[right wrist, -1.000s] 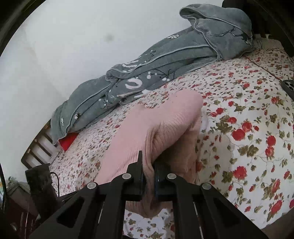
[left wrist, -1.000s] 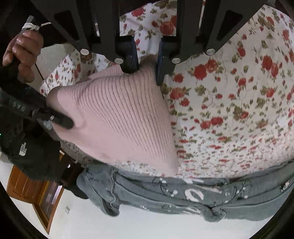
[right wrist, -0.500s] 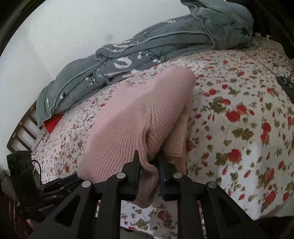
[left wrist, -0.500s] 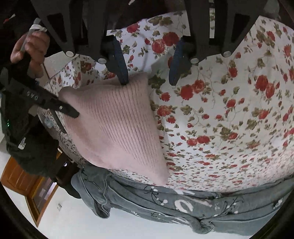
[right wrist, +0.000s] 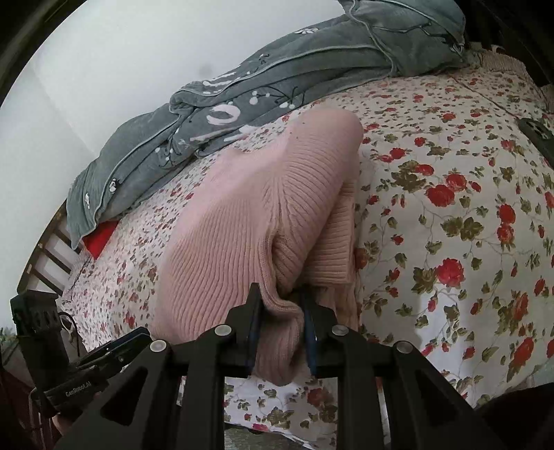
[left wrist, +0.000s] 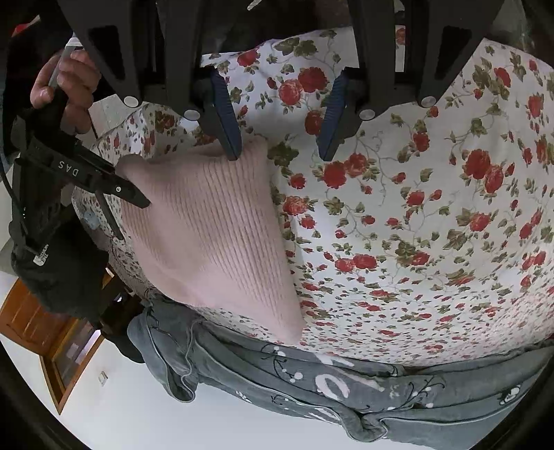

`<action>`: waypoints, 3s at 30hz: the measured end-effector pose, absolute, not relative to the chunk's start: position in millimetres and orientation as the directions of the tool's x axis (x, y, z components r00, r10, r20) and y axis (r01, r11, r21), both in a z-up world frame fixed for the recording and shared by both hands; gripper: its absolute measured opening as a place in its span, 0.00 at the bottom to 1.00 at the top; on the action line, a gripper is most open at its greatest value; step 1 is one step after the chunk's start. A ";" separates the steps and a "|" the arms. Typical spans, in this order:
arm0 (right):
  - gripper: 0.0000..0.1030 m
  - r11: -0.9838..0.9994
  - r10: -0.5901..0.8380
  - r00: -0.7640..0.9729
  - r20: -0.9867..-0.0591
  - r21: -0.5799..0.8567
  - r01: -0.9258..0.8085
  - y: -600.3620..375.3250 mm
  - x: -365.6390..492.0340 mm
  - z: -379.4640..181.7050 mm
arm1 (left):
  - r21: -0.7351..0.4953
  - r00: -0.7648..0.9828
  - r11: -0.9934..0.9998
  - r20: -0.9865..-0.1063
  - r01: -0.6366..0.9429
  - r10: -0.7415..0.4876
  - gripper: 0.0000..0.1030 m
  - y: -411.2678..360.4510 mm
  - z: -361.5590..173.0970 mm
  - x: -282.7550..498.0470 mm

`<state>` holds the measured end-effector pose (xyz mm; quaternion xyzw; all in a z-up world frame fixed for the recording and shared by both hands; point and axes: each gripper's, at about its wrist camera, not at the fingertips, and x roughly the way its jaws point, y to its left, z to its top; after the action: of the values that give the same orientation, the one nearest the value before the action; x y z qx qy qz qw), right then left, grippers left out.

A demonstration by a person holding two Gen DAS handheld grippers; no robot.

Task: Fold small clothes

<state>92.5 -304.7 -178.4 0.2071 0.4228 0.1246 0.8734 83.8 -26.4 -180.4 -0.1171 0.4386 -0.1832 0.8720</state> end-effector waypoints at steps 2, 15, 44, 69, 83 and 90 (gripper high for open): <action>0.21 0.884 0.392 0.611 -0.688 0.465 -0.045 -304.2 92.4 -177.8 | -0.372 0.549 0.903 -0.719 0.215 -0.427 0.43 -25.4 -180.0 84.2; 0.22 0.889 0.388 0.604 -0.697 0.456 -0.045 -301.4 95.8 -177.5 | -0.374 0.541 0.899 -0.719 0.229 -0.436 0.43 -28.6 -177.3 87.2; 0.09 0.936 0.270 0.741 -0.615 0.347 -0.054 -326.1 153.7 -145.0 | -0.316 0.606 0.909 -0.677 0.272 -0.417 0.43 -42.1 -137.0 143.1; 0.61 0.946 0.273 0.679 -0.682 0.318 -0.060 -335.2 157.2 -175.6 | -0.313 0.515 0.900 -0.741 0.304 -0.431 0.64 -77.1 -164.1 218.1; 0.64 0.933 0.309 0.641 -0.703 0.354 -0.062 -333.6 170.6 -178.5 | -0.275 0.565 0.920 -0.728 0.279 -0.388 0.68 -73.9 -159.0 216.6; 0.64 0.959 0.252 0.647 -0.720 0.275 -0.068 -326.4 161.0 -164.6 | -0.187 0.658 0.959 -0.698 0.214 -0.283 0.67 -54.9 -138.6 194.1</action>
<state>161.0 -326.4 -164.6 0.1119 0.4106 0.0890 0.9006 194.1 -54.9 -138.6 -0.0440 0.3901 -0.1365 0.9095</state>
